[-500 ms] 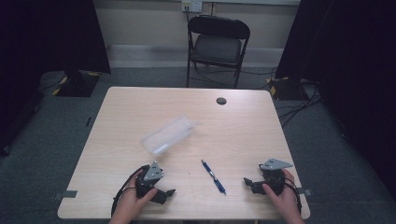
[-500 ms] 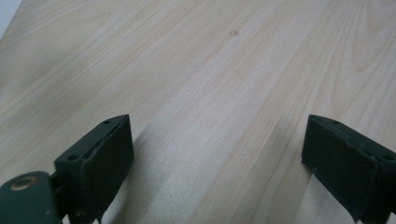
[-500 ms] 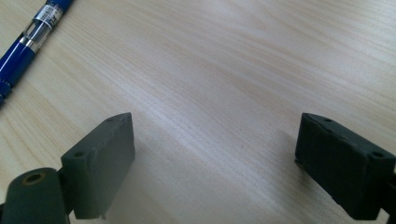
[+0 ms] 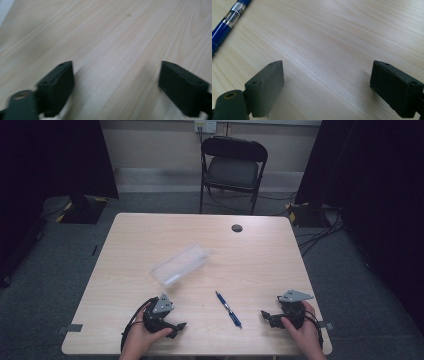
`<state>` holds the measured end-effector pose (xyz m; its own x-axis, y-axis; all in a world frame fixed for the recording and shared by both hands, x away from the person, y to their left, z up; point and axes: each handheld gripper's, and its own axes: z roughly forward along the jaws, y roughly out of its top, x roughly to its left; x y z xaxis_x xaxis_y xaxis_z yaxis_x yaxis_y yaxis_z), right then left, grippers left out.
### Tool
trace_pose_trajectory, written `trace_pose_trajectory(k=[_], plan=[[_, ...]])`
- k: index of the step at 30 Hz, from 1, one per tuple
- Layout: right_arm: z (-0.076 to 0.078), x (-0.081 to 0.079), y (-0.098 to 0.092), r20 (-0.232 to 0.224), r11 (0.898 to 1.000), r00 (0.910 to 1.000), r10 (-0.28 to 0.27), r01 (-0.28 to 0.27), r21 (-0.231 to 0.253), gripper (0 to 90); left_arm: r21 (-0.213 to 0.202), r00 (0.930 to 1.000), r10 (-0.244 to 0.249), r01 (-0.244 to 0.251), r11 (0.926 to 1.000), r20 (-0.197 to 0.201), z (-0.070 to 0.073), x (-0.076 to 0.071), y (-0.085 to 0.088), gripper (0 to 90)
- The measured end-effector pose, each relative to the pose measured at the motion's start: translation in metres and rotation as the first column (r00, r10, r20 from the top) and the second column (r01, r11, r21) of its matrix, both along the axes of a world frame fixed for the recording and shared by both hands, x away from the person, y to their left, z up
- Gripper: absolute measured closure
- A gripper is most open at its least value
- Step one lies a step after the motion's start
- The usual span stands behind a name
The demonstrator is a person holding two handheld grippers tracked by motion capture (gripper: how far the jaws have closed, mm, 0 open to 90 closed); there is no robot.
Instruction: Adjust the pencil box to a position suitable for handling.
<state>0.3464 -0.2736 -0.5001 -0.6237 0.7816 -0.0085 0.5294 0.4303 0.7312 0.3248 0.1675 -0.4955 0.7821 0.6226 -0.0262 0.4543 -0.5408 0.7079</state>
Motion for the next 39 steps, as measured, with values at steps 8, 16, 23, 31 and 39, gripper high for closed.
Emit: trace_pose_trajectory(k=[8,16,23,31,39], plan=[[0.0,0.0,0.0,0.0,1.0,1.0,0.004,-0.004,0.001,10.7,-0.016,0.9983,0.058,-0.058,0.9982,-0.009,0.009,-0.001,0.019,18.2],[0.0,0.0,0.0,0.0,1.0,1.0,0.003,-0.003,0.0,10.7,-0.038,0.984,0.173,-0.172,0.9844,0.042,0.017,0.008,0.048,19.2],[0.0,0.0,0.0,0.0,1.0,1.0,0.003,-0.003,0.0,10.7,-0.039,0.9652,0.231,-0.228,0.973,0.123,0.022,0.023,0.046,21.7],[0.0,0.0,0.0,0.001,1.0,1.0,0.004,-0.004,0.001,10.7,-0.053,0.9646,0.222,-0.216,0.9748,0.142,0.016,0.04,0.043,26.5],[0.0,0.0,0.0,0.001,1.0,1.0,0.003,-0.003,-0.001,10.7,-0.035,0.9667,0.199,-0.195,0.9801,0.162,0.023,0.051,0.036,37.4]])
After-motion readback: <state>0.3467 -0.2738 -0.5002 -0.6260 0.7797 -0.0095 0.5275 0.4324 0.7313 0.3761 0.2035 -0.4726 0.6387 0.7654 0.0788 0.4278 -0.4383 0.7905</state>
